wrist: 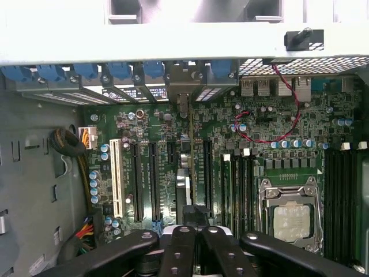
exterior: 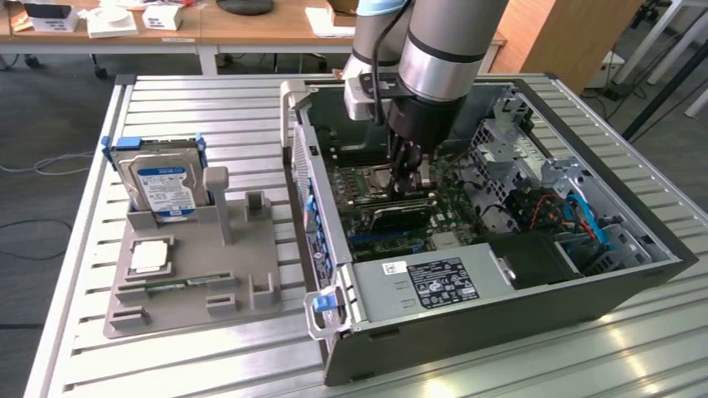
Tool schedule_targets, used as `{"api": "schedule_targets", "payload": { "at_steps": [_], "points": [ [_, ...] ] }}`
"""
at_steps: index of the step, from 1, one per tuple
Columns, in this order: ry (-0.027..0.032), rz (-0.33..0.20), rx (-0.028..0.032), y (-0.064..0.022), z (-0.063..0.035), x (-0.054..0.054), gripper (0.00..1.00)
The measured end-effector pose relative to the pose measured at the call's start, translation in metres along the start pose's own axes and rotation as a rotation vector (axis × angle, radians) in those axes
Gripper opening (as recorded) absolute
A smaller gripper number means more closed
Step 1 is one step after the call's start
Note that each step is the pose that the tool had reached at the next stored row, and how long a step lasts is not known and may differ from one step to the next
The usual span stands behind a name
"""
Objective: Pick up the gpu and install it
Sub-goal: 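Press down on the gpu until it lock into place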
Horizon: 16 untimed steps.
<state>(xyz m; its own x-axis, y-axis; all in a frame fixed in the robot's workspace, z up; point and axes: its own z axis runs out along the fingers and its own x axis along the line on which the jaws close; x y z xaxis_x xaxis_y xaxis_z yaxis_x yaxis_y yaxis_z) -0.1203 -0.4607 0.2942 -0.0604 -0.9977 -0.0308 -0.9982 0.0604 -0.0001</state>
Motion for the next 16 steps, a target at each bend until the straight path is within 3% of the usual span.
{"api": "schedule_targets", "payload": {
  "at_steps": [11,16],
  "points": [
    [0.0,0.0,0.0,-0.003,0.0006,-0.0002,0.11],
    [-0.0006,0.0,0.0,-0.003,0.0085,0.0001,0.11]
  ]
}}
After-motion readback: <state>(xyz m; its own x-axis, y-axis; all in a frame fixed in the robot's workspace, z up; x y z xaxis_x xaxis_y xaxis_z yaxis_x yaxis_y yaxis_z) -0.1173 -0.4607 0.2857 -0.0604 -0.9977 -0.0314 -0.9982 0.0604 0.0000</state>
